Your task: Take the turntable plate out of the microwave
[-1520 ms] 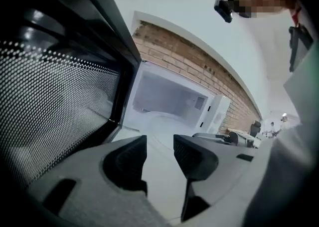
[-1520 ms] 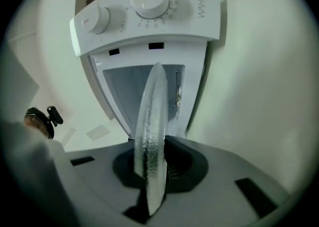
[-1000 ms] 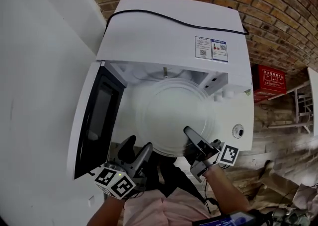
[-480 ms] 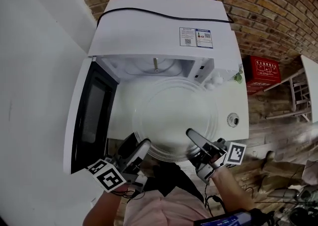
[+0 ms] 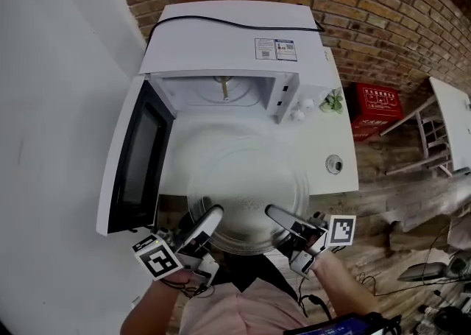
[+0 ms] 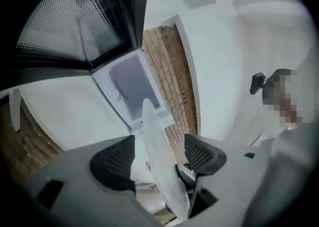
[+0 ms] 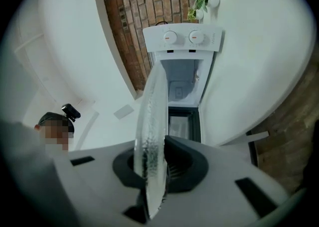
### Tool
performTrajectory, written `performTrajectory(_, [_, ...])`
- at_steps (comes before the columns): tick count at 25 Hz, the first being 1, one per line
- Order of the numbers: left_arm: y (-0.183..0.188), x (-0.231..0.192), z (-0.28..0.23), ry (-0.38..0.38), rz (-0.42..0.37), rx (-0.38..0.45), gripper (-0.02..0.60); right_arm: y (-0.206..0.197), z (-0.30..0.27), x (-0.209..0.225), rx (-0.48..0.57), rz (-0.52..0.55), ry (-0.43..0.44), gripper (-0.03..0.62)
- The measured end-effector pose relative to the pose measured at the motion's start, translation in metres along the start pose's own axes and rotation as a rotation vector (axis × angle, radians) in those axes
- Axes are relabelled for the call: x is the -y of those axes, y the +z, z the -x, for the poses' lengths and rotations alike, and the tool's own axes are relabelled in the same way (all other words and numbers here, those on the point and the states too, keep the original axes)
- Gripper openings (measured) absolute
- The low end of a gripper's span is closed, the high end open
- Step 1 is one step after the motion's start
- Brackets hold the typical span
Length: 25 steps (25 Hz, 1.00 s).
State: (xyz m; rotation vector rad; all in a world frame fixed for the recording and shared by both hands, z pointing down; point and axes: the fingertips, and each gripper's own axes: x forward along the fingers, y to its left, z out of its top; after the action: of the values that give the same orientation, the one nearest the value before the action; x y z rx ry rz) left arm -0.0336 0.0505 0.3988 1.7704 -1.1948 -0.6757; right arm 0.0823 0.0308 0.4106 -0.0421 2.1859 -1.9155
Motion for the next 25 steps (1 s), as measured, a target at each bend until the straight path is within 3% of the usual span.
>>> performTrajectory(11, [-0.016,-0.002,0.045,0.05,0.002,0.003,0.1,-0.049,0.012,-0.007,-0.088,0.017,-0.031,0.034])
performTrajectory(20, [-0.021,0.016,0.057,0.019,0.065,0.021,0.08,-0.063,0.018,-0.02,-0.113,0.035,-0.042,0.035])
performTrajectory(25, [-0.023,0.021,0.067,0.018,0.047,0.026,0.075,-0.071,0.019,-0.027,-0.119,0.033,-0.038,0.035])
